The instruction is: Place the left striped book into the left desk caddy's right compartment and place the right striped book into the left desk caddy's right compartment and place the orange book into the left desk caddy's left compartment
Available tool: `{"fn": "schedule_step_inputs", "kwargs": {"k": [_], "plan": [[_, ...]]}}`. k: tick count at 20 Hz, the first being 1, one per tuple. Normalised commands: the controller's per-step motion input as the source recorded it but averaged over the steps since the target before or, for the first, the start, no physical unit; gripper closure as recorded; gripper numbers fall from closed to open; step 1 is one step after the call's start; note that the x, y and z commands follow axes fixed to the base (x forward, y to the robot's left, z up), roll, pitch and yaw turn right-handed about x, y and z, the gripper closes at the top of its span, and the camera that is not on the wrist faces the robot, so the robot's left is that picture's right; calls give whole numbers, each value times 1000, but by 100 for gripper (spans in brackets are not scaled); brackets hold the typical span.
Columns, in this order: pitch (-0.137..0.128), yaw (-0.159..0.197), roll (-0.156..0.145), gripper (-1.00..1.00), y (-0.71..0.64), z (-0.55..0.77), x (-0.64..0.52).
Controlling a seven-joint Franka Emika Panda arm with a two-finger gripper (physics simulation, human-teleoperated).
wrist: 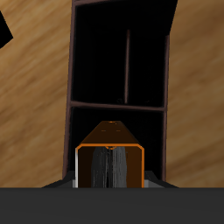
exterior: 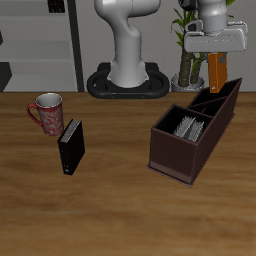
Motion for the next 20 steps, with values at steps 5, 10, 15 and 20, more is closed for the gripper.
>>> {"fn": "schedule_step_inputs", "kwargs": {"k": [5, 10, 15, 20], "plan": [[58, -29, 10, 100, 31, -200, 151], [23, 0, 15, 100, 77, -173, 15], [27, 16, 7, 100, 40, -135, 45], [57, 24, -10, 100, -17, -205, 105]]}}
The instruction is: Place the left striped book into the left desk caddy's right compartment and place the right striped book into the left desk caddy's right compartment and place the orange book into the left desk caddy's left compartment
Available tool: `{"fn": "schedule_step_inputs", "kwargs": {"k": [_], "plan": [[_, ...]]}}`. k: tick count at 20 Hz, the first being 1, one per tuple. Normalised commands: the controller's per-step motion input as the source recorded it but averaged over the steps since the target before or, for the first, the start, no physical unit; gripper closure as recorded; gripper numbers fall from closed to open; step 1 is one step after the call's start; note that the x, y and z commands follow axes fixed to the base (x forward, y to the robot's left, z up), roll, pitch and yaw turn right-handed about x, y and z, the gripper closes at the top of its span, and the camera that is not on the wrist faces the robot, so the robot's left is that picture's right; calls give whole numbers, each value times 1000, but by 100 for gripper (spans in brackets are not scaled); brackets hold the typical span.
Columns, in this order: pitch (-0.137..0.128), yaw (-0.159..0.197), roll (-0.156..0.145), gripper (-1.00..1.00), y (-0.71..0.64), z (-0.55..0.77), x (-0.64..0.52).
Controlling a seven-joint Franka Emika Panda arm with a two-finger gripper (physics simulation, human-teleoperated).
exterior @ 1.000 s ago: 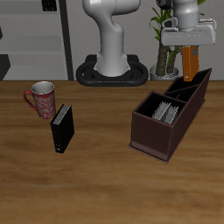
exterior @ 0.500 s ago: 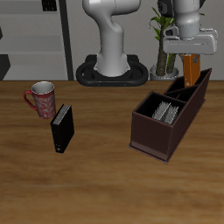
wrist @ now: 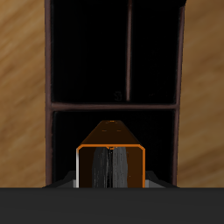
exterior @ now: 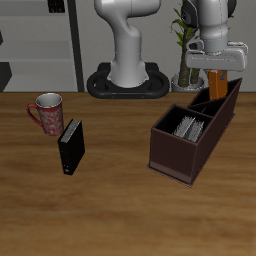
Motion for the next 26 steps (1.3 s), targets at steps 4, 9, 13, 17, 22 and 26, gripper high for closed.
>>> {"fn": "schedule_step_inputs", "kwargs": {"k": [4, 9, 13, 17, 22, 26], "plan": [[63, 12, -16, 100, 29, -248, 144], [60, 16, 11, 100, 51, -218, 96], [64, 7, 38, -100, 54, -164, -5], [10, 0, 5, -100, 17, -26, -26], [4, 17, 20, -100, 30, -9, -39], [0, 9, 10, -100, -99, 124, 7]]}}
